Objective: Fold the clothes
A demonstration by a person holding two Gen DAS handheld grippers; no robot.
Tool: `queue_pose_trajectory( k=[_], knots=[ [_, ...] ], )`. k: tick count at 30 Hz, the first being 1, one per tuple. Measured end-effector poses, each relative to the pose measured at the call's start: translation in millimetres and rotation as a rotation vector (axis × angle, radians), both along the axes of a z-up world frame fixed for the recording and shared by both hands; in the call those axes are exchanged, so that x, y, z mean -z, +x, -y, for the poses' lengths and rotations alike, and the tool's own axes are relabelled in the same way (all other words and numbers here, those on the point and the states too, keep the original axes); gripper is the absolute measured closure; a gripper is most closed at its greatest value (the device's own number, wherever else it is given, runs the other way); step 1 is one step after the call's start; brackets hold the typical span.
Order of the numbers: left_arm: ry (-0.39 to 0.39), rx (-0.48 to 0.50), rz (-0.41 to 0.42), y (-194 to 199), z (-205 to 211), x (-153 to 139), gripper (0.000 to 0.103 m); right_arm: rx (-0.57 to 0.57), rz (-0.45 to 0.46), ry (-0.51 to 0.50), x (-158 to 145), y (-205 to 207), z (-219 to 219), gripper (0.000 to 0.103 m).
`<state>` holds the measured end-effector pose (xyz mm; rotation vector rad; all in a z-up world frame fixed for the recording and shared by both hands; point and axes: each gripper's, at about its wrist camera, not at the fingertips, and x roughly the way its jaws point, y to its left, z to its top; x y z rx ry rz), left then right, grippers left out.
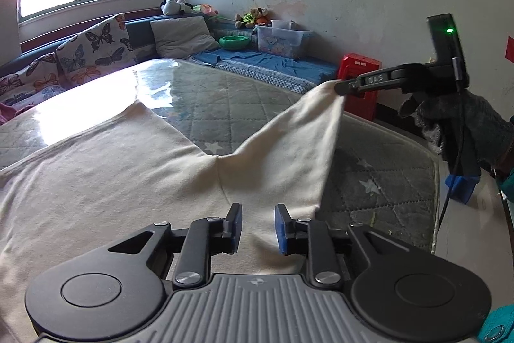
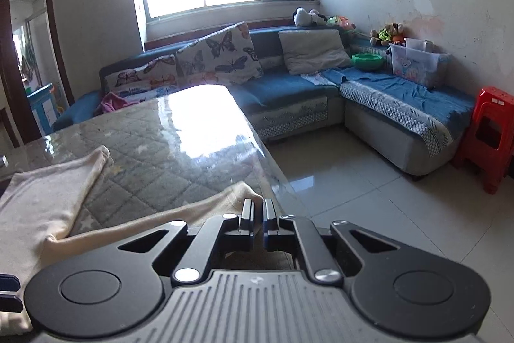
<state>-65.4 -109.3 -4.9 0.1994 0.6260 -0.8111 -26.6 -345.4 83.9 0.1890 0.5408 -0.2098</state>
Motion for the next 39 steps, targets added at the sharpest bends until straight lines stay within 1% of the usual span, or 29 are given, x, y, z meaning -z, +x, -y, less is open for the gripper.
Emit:
queue_pose_trajectory(
  k=[4,7,10,13,17,20,26,31,32,34,36,39],
  knots=[
    [-0.02,-0.053,-0.001,3.6,-16.1,-5.0,0.075,-0.06,0.063,-0.037,-34.4,-5.3,-13.4,0.099],
    [-0.036,-0.098,0.0,4.7,-33.2,-6.6,0.075,-0.135,0.104,-0.076,-61.5,-5.3,-37.1,0.099],
    [-0.053,-0.143,0.008,3.5,-53.9,-8.7,0.075,-0.23,0.145,-0.117,-87.2,-4.7,-70.0,0.099],
    [-0.073,-0.189,0.015,0.9,-76.7,-10.2,0.073,-0.347,0.18,-0.147,-109.3,-0.1,-111.7,0.099],
    [-0.103,-0.248,0.021,-5.6,-108.9,-10.0,0.069,-0.507,0.193,-0.176,-123.9,13.1,-174.0,0.099],
    [-0.125,-0.29,0.018,-12.6,-129.8,-8.7,0.069,-0.615,0.169,-0.189,-121.1,24.1,-218.9,0.099],
    [-0.148,-0.367,-0.007,-21.6,-162.7,-3.9,0.069,-0.771,0.07,-0.192,-86.4,31.8,-281.6,0.099],
    [-0.155,-0.4,-0.018,-24.0,-172.8,-2.8,0.069,-0.9,-0.013,-0.193,-57.4,38.2,-333.9,0.098],
    [-0.157,-0.403,-0.019,-24.2,-173.7,-2.8,0.069,-0.921,-0.027,-0.193,-53.3,38.2,-339.4,0.096],
    [-0.155,-0.41,-0.02,-24.5,-174.5,-2.6,0.067,-0.947,-0.047,-0.188,-49.6,35.0,-337.4,0.091],
    [-0.15,-0.417,-0.022,-25.5,-175.4,-2.7,0.066,-0.967,-0.062,-0.185,-47.4,31.5,-333.7,0.091],
    [-0.147,-0.433,-0.028,-27.4,-179.2,-2.5,0.066,-0.945,-0.069,-0.193,-50.9,24.8,-314.6,0.083]
  ],
)
